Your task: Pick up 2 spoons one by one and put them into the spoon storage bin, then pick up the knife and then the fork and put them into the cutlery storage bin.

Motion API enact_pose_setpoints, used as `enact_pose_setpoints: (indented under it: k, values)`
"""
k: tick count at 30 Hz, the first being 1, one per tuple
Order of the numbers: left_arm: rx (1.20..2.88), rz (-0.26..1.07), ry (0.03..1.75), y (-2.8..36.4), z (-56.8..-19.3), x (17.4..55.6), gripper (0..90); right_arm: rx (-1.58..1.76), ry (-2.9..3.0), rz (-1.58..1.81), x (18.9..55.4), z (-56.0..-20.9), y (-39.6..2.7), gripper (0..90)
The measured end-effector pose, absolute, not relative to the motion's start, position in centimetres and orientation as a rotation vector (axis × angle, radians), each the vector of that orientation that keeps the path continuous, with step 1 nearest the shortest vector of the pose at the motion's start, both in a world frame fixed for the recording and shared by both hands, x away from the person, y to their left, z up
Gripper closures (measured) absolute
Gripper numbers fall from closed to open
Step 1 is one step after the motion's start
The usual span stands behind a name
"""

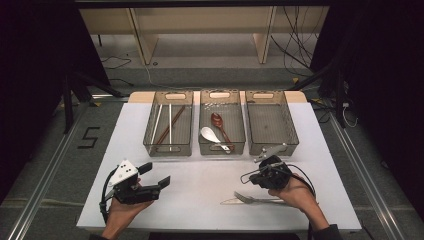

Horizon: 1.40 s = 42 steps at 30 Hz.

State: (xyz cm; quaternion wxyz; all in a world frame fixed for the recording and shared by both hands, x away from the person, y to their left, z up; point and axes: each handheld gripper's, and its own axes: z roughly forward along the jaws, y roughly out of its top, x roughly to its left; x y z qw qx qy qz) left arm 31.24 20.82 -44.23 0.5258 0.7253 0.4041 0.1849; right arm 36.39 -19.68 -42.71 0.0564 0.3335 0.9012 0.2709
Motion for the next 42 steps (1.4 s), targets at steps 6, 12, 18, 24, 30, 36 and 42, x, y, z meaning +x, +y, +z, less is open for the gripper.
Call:
enact_pose_setpoints:
  k: [6, 12, 18, 24, 30, 36, 42]
  values:
    - [1.739, 0.439, 0.966, 20.6, -44.2, 31.4, 16.5, 1.009, 2.755, 0.812, 35.8, -43.2, -19.7, 90.0]
    - [1.738, 0.437, 0.971, 20.5, -44.2, 31.5, 16.5, 0.997, 2.766, 0.811, 35.2, -43.4, -19.8, 90.0]
    - [1.739, 0.44, 0.971, 20.4, -44.2, 31.6, 16.5, 0.983, 2.791, 0.782, 34.7, -43.6, -19.5, 90.0]
    - [1.73, 0.441, 0.974, 20.6, -44.2, 31.5, 16.5, 1.004, 2.804, 0.738, 34.5, -44.1, -19.4, 90.0]
    - [1.727, 0.439, 0.971, 20.7, -44.2, 31.5, 16.5, 1.027, 2.818, 0.699, 34.1, -44.8, -19.6, 90.0]
    - [1.733, 0.436, 0.968, 20.5, -44.2, 31.6, 16.5, 1.031, 2.827, 0.692, 33.9, -45.2, -19.7, 90.0]
    - [1.729, 0.441, 0.971, 20.5, -44.2, 31.5, 16.5, 1.014, 2.834, 0.678, 33.5, -45.3, -19.5, 90.0]
